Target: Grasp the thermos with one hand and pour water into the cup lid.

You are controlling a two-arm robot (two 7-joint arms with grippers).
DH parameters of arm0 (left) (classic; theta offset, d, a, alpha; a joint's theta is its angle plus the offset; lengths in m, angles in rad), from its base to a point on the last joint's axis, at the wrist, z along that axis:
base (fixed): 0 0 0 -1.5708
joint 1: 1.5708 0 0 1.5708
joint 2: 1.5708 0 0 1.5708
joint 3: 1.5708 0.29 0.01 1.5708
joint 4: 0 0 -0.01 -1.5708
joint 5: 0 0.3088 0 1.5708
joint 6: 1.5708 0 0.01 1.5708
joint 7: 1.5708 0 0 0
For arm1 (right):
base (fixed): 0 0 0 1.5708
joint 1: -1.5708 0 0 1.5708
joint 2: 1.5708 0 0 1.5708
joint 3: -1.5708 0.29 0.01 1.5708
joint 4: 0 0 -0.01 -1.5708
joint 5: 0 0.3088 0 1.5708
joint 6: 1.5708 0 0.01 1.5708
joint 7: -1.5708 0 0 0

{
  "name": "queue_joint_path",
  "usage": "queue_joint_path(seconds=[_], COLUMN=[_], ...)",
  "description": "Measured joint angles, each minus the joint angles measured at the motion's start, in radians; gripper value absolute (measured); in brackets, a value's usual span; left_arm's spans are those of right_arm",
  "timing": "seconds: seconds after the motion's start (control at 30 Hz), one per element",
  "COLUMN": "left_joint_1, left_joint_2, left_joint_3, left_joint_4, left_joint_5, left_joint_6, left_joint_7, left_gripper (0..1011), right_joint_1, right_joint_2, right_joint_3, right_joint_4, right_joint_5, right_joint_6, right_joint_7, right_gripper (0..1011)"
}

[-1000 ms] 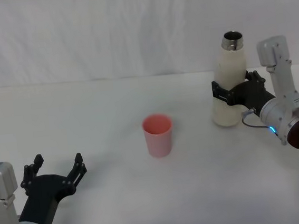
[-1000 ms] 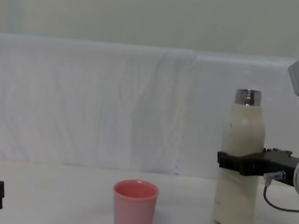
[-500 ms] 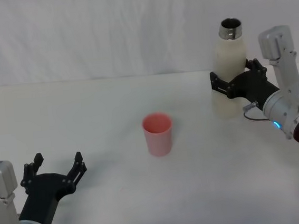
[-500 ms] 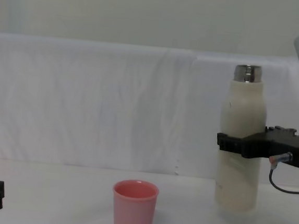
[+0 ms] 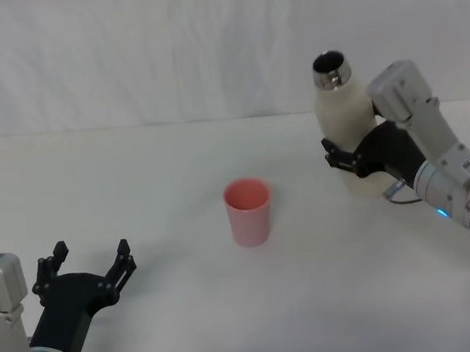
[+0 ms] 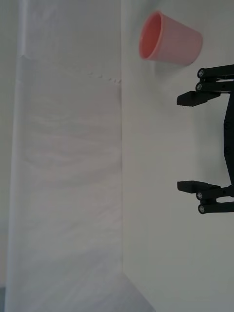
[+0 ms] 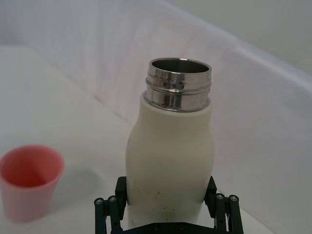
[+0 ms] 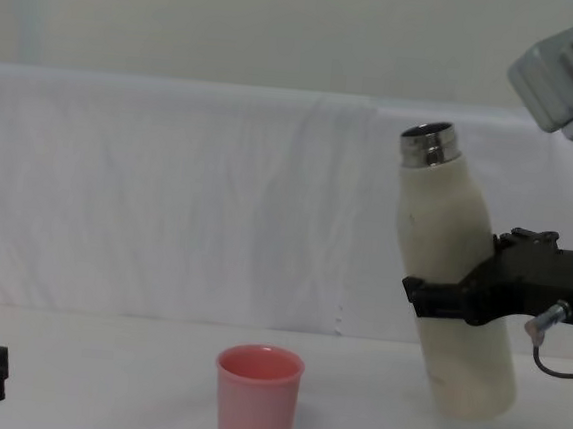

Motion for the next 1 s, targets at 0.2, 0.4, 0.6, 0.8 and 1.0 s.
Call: queue_joint_path(seconds=[0.2, 0.4, 0.6, 0.8, 1.0], left_joint_1=[0.0, 0.0, 0.0, 0.0, 0.0], left_joint_2=[0.0, 0.0, 0.0, 0.0, 0.0], left_joint_3=[0.0, 0.0, 0.0, 0.0, 0.0], left_joint_4=[0.0, 0.0, 0.0, 0.0, 0.0], left_joint_5=[0.0, 0.0, 0.0, 0.0, 0.0], left_joint_6=[0.0, 0.0, 0.0, 0.0, 0.0], left_joint_7=[0.0, 0.0, 0.0, 0.0, 0.0], left_gripper=[1001, 1001, 1001, 1001, 1001], right_joint_1=[-0.012, -0.019, -0.02, -0.012, -0.002], right_joint_2=[0.037, 0.057, 0.075, 0.098, 0.118], right_joint_3=[-0.029, -0.045, -0.065, -0.091, -0.115], right_joint_4=[-0.051, -0.074, -0.089, -0.104, -0.109], right_joint_5=[-0.068, -0.121, -0.175, -0.233, -0.286], right_joint_6=[0.032, 0.05, 0.062, 0.071, 0.078], right_joint_7=[0.023, 0.039, 0.059, 0.086, 0.113], right_gripper=[959, 959, 959, 959, 959])
